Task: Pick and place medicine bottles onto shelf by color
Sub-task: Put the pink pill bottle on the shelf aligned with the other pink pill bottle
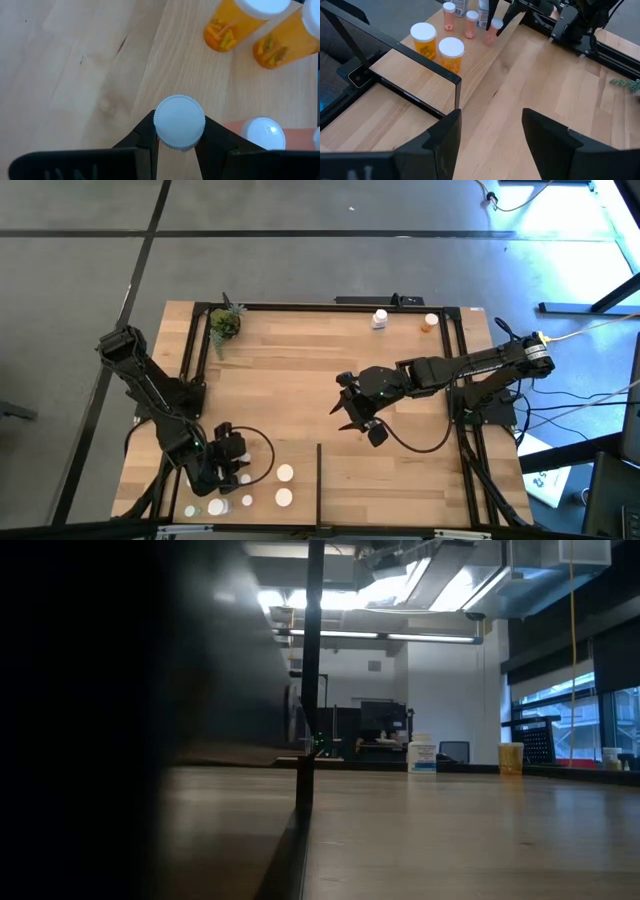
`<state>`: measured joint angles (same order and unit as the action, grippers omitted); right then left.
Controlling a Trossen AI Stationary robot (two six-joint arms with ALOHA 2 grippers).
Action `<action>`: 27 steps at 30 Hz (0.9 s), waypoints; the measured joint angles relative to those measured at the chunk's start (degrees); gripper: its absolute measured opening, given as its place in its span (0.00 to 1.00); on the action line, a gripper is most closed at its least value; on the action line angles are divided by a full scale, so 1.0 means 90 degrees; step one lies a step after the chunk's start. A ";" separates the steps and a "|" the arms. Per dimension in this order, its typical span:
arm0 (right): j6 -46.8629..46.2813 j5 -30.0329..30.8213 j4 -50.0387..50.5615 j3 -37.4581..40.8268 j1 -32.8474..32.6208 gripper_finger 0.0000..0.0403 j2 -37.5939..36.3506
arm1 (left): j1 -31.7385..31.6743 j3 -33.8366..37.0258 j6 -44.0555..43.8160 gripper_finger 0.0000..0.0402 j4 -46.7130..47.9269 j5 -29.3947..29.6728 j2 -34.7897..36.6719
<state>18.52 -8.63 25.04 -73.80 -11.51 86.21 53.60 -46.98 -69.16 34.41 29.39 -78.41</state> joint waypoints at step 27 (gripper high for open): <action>-0.0001 0.0001 0.0002 0.0000 0.0001 0.53 0.0000 | -0.0126 0.0000 0.0252 0.27 -0.0036 -0.0012 -0.0002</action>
<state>18.51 -8.62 25.06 -73.80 -11.49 86.21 52.47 -46.98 -66.89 34.09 29.28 -78.43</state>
